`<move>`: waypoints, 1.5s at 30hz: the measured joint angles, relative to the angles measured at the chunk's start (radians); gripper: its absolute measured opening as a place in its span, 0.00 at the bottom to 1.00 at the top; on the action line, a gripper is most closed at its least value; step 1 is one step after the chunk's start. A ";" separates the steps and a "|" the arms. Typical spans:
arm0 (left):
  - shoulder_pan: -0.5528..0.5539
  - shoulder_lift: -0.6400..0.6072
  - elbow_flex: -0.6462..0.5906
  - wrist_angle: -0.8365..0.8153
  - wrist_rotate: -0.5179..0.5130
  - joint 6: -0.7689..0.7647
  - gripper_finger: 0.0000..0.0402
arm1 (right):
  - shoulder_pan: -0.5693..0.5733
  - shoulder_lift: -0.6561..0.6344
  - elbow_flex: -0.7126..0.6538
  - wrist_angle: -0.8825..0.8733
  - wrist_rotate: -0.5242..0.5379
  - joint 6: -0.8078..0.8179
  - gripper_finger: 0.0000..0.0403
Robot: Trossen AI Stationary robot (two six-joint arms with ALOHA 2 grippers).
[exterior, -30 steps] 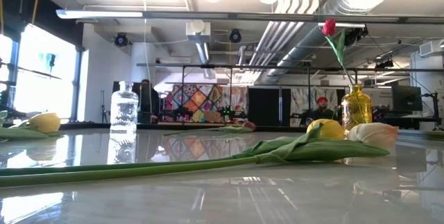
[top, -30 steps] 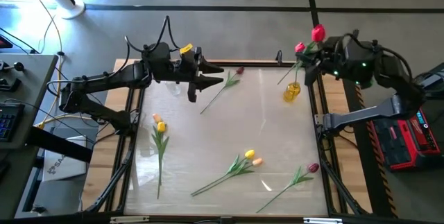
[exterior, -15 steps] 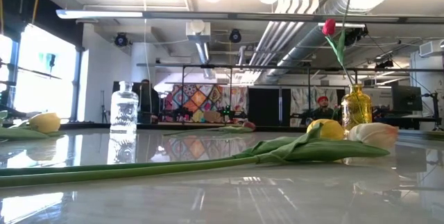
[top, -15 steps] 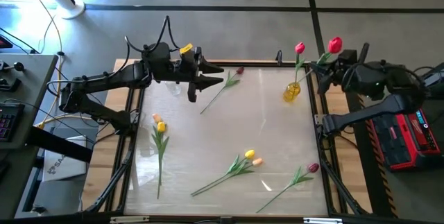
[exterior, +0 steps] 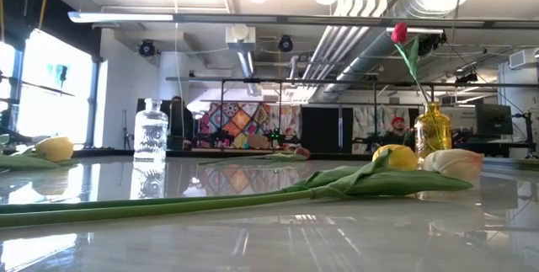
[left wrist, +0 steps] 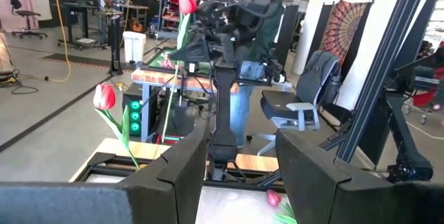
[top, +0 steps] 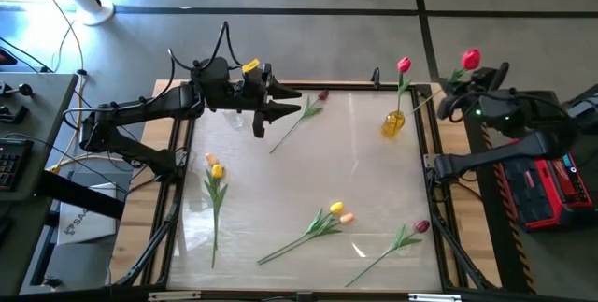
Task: Sort flowers into vase by color
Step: Put the red tulip into the yellow vase
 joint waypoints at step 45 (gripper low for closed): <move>0.000 0.000 0.000 0.000 0.000 0.000 0.41 | -0.586 0.033 -0.244 0.425 -0.540 -0.490 0.00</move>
